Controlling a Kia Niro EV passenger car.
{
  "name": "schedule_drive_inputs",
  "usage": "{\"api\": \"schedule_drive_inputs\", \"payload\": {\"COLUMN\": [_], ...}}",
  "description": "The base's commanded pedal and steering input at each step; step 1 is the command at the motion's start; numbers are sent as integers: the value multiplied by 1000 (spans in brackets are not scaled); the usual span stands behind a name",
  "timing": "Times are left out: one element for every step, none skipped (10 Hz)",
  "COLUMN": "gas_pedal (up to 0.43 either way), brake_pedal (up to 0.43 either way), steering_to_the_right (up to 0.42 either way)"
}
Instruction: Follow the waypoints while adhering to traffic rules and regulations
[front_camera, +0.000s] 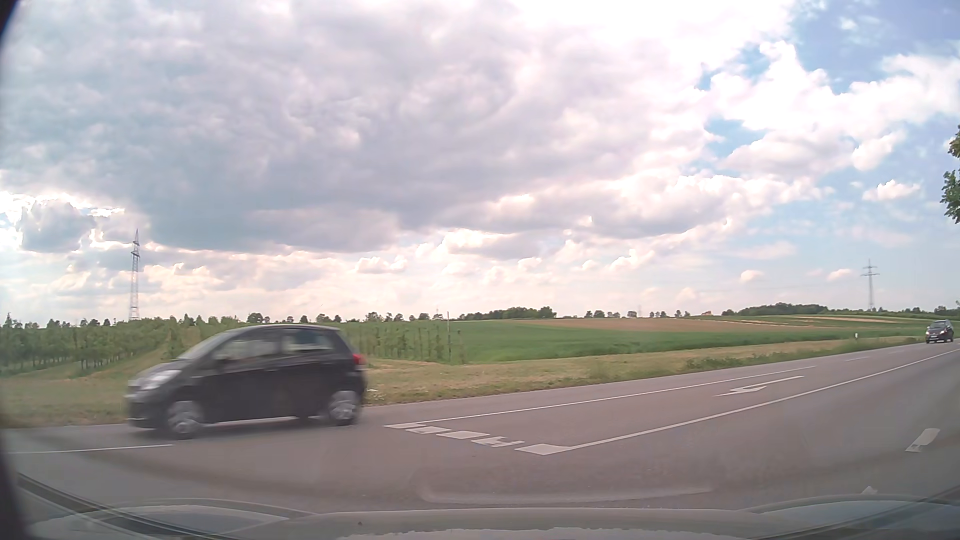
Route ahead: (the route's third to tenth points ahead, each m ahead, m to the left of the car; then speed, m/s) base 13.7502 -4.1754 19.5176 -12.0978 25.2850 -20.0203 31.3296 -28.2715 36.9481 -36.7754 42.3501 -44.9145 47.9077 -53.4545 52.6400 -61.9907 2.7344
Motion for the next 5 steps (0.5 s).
{"api": "schedule_drive_inputs", "payload": {"gas_pedal": [287, 287, 280, 280, 287], "brake_pedal": [18, 18, 18, 18, 24], "steering_to_the_right": [520, 512, 504, 500, 497]}}
